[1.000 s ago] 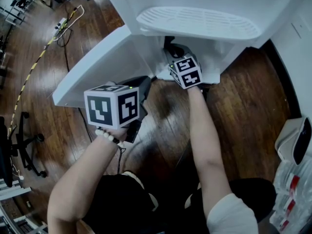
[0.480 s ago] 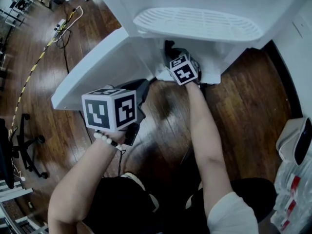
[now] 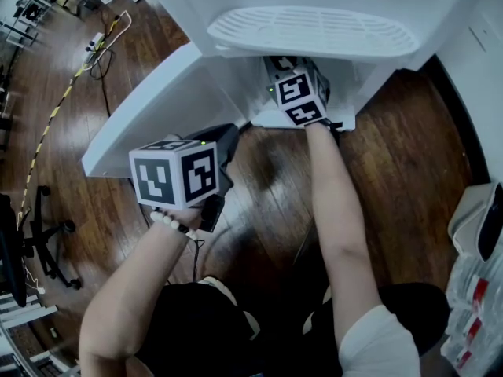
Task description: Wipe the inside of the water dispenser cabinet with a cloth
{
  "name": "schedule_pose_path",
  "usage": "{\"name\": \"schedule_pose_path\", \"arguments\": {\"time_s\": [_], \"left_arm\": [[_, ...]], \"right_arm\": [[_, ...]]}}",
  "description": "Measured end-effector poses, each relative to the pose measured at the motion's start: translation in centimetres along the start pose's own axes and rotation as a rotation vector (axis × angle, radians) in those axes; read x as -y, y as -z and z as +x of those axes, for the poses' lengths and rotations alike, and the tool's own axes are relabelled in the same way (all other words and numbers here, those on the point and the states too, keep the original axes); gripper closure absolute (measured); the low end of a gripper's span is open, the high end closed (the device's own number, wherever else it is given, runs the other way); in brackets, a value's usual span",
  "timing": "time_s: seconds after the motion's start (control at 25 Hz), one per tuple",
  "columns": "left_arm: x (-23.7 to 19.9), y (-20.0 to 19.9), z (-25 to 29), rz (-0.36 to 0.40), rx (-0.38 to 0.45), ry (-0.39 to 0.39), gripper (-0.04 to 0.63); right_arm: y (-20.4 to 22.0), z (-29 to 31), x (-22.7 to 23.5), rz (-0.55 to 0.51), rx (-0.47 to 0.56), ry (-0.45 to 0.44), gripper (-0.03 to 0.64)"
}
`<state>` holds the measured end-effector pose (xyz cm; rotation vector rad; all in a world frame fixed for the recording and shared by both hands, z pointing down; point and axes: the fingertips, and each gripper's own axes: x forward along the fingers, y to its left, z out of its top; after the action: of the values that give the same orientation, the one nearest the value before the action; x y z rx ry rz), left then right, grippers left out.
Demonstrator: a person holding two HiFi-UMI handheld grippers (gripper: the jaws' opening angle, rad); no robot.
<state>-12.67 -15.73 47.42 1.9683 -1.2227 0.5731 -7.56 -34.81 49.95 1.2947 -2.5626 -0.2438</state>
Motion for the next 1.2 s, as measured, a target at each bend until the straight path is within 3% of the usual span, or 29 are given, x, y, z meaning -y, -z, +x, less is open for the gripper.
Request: {"name": "schedule_pose_path", "arguments": {"time_s": [0.08,0.24,0.44,0.68,0.88,1.08,1.2], "left_arm": [[0.0,0.0,0.0,0.002,-0.004,-0.001,0.597],[0.0,0.1,0.0,0.004,-0.007,0.000,0.597],[-0.6,0.3,-0.4,-0.004,-0.009,-0.009,0.597],[-0.9,0.4,-0.7,-0.004,-0.007,-0.017,0.598],[-0.6,0.3,-0.4,-0.005,-0.007,-0.013,0.598],[-0.4,0.4,-0.4,0.000,-0.012,-0.004,0.598],[-0.6,0.4,-0.5,-0.005,-0.013,-0.005,0.598]], "right_arm": [[-2.1,0.0,0.7,0.026,0.065,0.012,0.581],[-4.4,0.4,2.3,0.188,0.169,0.032,0.581],[-1.4,3.1,2.5,0.301,0.038,0.050,0.581],[1.4,3.5,3.5,0.493,-0.007,0.112,0.581],[5.1,4.3,2.5,0.639,-0.070,0.093,0.581],[9.9,4.9,0.3,0.852,-0.254,0.040,0.580],[10.9,4.8,-0.1,0.890,-0.285,0.069,0.580]]}}
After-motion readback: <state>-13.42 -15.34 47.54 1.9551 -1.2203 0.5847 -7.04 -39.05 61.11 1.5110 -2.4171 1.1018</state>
